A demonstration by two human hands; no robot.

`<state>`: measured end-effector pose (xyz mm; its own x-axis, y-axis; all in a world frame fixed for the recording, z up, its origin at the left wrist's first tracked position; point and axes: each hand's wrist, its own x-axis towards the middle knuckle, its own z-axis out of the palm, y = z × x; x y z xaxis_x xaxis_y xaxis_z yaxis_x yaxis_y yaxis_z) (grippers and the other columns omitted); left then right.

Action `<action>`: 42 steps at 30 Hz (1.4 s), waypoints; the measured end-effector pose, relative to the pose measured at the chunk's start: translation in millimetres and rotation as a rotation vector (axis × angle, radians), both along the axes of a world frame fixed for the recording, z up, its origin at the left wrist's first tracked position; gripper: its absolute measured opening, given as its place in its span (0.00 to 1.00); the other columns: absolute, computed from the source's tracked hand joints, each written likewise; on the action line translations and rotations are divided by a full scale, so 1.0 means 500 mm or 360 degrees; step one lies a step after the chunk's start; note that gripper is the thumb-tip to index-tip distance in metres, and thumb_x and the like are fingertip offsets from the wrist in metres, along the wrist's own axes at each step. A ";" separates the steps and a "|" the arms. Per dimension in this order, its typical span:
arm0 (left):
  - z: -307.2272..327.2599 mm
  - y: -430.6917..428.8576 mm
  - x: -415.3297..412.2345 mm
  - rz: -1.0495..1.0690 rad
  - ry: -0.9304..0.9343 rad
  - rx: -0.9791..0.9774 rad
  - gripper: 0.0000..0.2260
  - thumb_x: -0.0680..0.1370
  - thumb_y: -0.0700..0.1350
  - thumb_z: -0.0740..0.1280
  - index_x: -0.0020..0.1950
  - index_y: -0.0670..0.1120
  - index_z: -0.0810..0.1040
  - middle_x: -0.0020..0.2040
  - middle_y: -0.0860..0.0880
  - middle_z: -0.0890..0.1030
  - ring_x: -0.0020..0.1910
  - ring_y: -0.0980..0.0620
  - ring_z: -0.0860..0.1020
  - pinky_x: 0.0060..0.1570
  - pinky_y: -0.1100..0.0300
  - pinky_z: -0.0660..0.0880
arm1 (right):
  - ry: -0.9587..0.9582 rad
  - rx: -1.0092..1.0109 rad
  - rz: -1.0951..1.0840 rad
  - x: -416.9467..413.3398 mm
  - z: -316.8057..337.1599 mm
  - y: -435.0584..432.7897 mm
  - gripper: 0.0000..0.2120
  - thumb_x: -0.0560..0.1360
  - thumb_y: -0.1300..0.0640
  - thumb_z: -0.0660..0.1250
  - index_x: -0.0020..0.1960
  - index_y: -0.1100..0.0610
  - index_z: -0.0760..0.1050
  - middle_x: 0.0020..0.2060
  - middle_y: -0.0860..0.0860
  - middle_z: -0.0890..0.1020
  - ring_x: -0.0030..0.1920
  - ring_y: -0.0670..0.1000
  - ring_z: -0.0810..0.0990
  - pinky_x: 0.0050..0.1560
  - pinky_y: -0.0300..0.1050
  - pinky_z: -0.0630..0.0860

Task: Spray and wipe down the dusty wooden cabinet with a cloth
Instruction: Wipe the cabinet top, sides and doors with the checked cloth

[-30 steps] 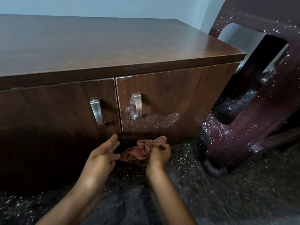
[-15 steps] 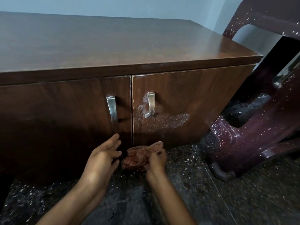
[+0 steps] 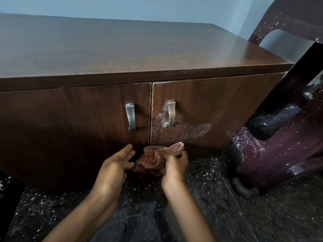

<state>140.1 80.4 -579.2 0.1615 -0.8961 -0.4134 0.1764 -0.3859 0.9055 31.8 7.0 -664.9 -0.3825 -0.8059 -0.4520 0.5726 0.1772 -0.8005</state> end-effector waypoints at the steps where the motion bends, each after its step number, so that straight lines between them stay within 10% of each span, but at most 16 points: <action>1: 0.000 0.001 0.001 -0.0010 -0.0014 0.0006 0.26 0.75 0.31 0.53 0.71 0.48 0.67 0.70 0.48 0.71 0.72 0.49 0.63 0.71 0.51 0.54 | 0.0031 -0.0058 -0.0053 -0.015 0.011 -0.007 0.19 0.67 0.78 0.64 0.49 0.58 0.71 0.38 0.54 0.78 0.35 0.50 0.76 0.32 0.39 0.75; 12: -0.004 -0.003 0.016 -0.0009 -0.0107 0.0015 0.24 0.75 0.33 0.53 0.65 0.52 0.72 0.67 0.50 0.74 0.60 0.54 0.67 0.68 0.50 0.58 | 0.0439 0.0179 0.0136 0.009 -0.112 0.013 0.15 0.74 0.75 0.51 0.47 0.57 0.68 0.39 0.52 0.74 0.39 0.51 0.74 0.37 0.36 0.74; 17: -0.015 -0.008 0.012 0.0032 -0.0125 0.0018 0.24 0.74 0.32 0.53 0.65 0.52 0.72 0.67 0.49 0.74 0.64 0.50 0.69 0.65 0.51 0.58 | 0.0524 -0.0199 0.0054 -0.004 -0.018 0.019 0.17 0.70 0.77 0.59 0.43 0.56 0.70 0.37 0.51 0.77 0.36 0.46 0.74 0.37 0.34 0.73; 26: -0.004 0.001 0.010 0.0024 -0.0084 0.0013 0.24 0.76 0.32 0.53 0.69 0.49 0.69 0.68 0.49 0.72 0.72 0.50 0.63 0.70 0.49 0.56 | 0.0652 -0.0019 -0.0240 -0.071 -0.024 -0.018 0.17 0.70 0.76 0.56 0.40 0.53 0.67 0.39 0.53 0.75 0.41 0.52 0.74 0.47 0.50 0.75; 31: -0.001 -0.001 -0.009 0.0077 -0.0085 0.0019 0.24 0.76 0.31 0.53 0.70 0.48 0.68 0.69 0.48 0.71 0.70 0.51 0.64 0.70 0.50 0.58 | 0.0723 -0.0229 -0.0049 -0.025 -0.004 0.010 0.19 0.69 0.73 0.65 0.55 0.57 0.71 0.56 0.62 0.76 0.55 0.61 0.77 0.60 0.59 0.73; 40: -0.002 0.000 -0.009 0.0081 -0.0068 0.0017 0.24 0.76 0.32 0.54 0.69 0.48 0.69 0.69 0.50 0.72 0.70 0.50 0.64 0.70 0.50 0.59 | 0.1018 -0.0259 -0.0310 -0.143 0.013 -0.042 0.23 0.65 0.72 0.56 0.55 0.54 0.70 0.55 0.60 0.72 0.55 0.60 0.74 0.61 0.48 0.71; 42: -0.004 -0.002 -0.010 0.0086 -0.0060 0.0021 0.24 0.76 0.32 0.54 0.69 0.48 0.69 0.69 0.49 0.72 0.70 0.50 0.65 0.69 0.50 0.59 | 0.1156 -0.0323 -0.0159 -0.100 0.015 -0.010 0.22 0.66 0.75 0.60 0.56 0.60 0.71 0.51 0.59 0.71 0.54 0.59 0.73 0.58 0.31 0.68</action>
